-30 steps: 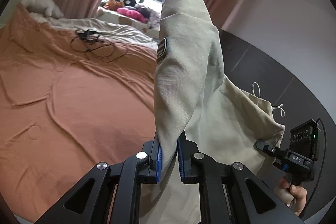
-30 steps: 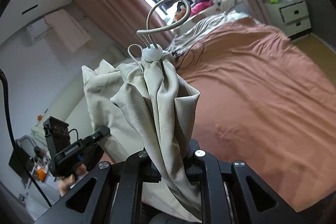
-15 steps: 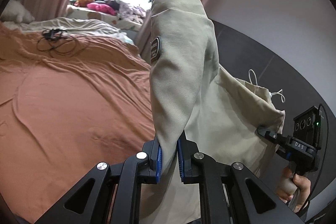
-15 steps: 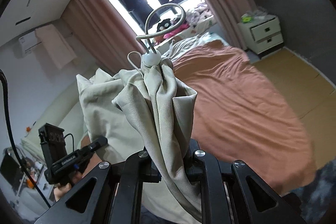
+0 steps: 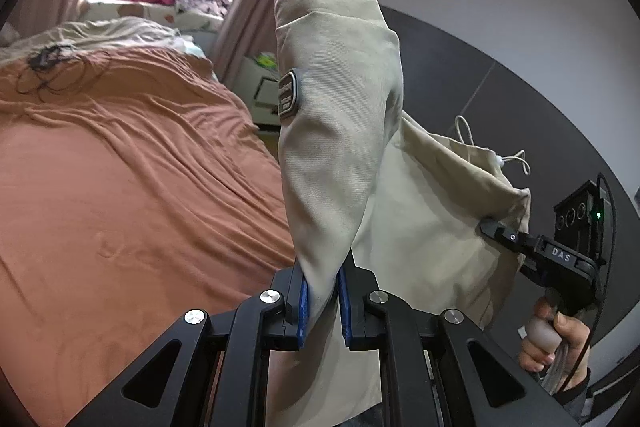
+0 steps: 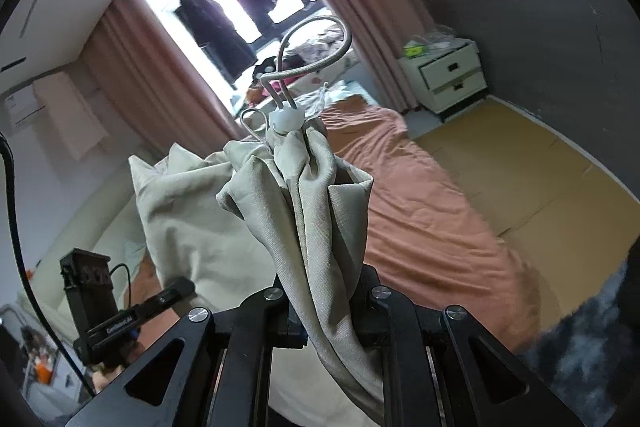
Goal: Fold large clothes
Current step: 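Lift the folded jacket off the bed with both grippers, then lower the folded jacket onto the bed corner with both grippers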
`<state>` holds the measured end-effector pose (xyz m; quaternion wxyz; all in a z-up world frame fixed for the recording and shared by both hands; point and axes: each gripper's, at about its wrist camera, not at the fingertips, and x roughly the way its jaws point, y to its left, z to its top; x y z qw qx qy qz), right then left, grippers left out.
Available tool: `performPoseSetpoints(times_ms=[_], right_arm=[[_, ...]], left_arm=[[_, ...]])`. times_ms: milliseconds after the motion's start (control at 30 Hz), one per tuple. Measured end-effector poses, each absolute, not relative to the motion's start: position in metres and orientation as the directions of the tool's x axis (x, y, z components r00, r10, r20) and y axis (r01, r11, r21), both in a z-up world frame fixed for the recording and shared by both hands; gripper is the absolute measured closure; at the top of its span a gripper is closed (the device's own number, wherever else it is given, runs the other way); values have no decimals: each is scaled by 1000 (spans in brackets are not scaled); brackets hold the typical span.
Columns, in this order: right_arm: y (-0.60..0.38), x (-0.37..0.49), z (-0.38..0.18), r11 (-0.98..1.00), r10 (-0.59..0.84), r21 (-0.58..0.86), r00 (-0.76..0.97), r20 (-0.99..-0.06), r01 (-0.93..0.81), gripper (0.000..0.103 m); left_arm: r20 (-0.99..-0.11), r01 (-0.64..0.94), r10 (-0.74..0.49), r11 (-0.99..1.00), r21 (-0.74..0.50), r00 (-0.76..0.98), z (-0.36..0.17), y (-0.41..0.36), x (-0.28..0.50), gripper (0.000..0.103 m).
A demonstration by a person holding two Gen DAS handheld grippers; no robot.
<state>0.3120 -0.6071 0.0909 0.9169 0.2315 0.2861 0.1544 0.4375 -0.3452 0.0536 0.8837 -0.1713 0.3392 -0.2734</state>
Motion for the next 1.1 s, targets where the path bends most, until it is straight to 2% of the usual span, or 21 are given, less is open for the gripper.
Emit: performPoseSetpoints(times_ms=[633, 900, 1000, 1100], right_arm=[[-617, 515, -24, 909, 305, 413, 597, -742, 50, 90], [-642, 549, -73, 905, 264, 402, 558, -787, 139, 91], [-647, 557, -83, 913, 235, 375, 545, -805, 160, 92], [-647, 568, -86, 926, 177, 323, 532, -828, 195, 92]], left_arm=[[-644, 218, -607, 784, -581, 466, -89, -342, 610, 90], [-677, 196, -605, 789, -583, 420, -143, -351, 646, 89], [-678, 186, -614, 781, -596, 403, -152, -356, 643, 87], [-689, 160, -615, 779, -607, 383, -156, -357, 635, 79]])
